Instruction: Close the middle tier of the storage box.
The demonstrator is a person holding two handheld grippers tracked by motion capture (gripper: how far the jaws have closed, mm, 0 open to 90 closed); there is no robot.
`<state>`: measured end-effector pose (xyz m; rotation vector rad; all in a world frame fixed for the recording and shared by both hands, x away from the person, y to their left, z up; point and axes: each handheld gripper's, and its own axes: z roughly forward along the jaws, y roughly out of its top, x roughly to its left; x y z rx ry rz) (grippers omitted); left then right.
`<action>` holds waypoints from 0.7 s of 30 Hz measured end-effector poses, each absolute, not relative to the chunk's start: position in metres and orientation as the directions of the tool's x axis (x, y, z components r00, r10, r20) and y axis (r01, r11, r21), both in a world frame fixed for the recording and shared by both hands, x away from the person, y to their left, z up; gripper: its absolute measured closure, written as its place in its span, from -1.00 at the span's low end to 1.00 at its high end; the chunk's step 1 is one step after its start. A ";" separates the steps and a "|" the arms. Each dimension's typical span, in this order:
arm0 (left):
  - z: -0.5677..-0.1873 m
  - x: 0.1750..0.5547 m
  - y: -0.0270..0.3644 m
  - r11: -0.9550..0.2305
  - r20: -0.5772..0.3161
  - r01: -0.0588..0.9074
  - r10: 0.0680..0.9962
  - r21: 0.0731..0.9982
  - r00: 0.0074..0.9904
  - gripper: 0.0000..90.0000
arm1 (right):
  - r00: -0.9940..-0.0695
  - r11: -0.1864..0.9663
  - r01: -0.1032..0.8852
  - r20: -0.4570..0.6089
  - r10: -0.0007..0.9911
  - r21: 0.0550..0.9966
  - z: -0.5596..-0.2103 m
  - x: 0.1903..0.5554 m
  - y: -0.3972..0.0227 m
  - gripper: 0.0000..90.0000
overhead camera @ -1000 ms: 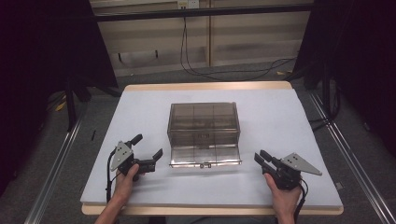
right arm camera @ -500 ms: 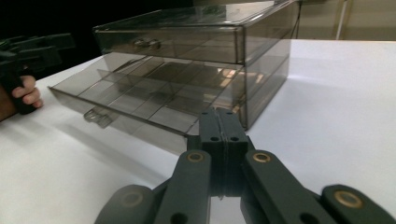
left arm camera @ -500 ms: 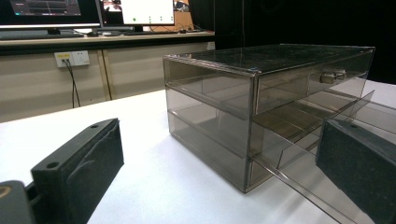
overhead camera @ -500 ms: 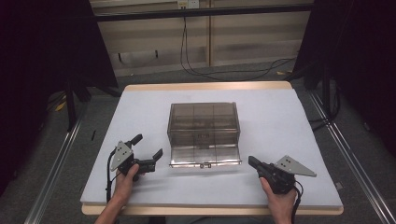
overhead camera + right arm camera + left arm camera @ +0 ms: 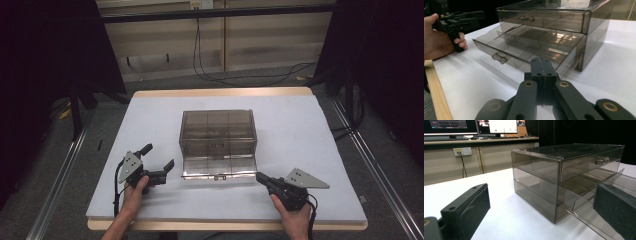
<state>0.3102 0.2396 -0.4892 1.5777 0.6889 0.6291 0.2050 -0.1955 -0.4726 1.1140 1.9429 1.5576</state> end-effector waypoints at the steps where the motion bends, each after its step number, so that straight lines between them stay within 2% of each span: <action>1: -0.489 0.310 0.240 -0.085 0.014 0.073 0.738 0.994 0.675 -0.98 | -0.602 0.061 0.327 0.157 0.783 0.943 -0.472 0.205 -0.194 1.00; 21: -0.489 0.310 0.240 -0.081 0.007 0.077 0.739 0.994 0.674 -0.98 | -0.677 0.136 0.338 0.141 0.722 0.931 -0.471 0.208 -0.165 1.00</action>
